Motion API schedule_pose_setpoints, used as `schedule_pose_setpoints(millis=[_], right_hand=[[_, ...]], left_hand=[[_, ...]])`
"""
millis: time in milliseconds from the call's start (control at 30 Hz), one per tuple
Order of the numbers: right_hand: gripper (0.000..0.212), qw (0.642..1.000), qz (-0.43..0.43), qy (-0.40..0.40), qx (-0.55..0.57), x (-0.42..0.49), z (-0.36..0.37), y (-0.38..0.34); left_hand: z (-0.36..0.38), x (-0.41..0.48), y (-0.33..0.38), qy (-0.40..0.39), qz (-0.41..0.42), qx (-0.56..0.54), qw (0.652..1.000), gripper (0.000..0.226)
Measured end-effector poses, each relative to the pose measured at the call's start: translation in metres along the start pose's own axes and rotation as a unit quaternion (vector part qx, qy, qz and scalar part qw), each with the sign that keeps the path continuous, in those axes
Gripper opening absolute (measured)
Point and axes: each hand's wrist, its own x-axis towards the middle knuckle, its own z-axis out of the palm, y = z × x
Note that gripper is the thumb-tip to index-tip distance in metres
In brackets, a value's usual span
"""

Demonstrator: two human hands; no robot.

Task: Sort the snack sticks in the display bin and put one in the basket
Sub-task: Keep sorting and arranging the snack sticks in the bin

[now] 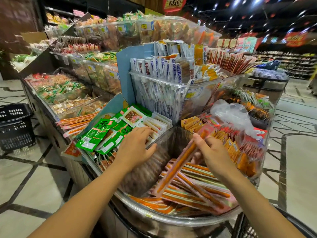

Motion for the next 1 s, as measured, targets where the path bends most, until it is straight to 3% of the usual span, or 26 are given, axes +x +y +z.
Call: schedule_pose_setpoints(millis=[133, 267, 333, 433, 567, 733, 867, 1000], right_hand=[[0.017, 0.998, -0.036, 0.053, 0.02, -0.01, -0.016, -0.012], [0.028, 0.996, -0.037, 0.075, 0.044, -0.012, -0.028, -0.018], [0.04, 0.995, -0.028, 0.072, 0.07, -0.011, -0.031, -0.022], [0.051, 0.994, -0.011, 0.077, 0.077, -0.011, -0.035, -0.026], [0.045, 0.996, -0.026, 0.069, 0.057, -0.012, -0.038, -0.026], [0.04, 0.996, -0.018, 0.081, 0.045, -0.006, -0.038, -0.021], [0.009, 0.998, 0.008, 0.068, -0.012, -0.01, -0.027, -0.007], [0.011, 0.995, 0.023, 0.014, -0.092, -0.016, -0.011, 0.011]], left_hand=[[-0.003, 0.002, 0.003, 0.02, 0.063, 0.046, 0.997, 0.032], [-0.006, -0.002, 0.022, 0.042, 0.136, 0.06, 0.988, 0.028], [-0.005, -0.012, 0.038, 0.013, 0.124, -0.007, 0.992, 0.029], [-0.003, -0.027, 0.062, -0.116, 0.053, -0.148, 0.981, 0.038], [0.004, -0.039, 0.065, -0.226, 0.009, -0.228, 0.947, 0.022], [0.01, -0.041, 0.065, -0.268, -0.023, -0.308, 0.913, 0.006], [0.01, -0.04, 0.065, -0.261, -0.026, -0.32, 0.911, 0.005], [0.004, -0.04, 0.066, -0.248, -0.035, -0.348, 0.904, 0.007]])
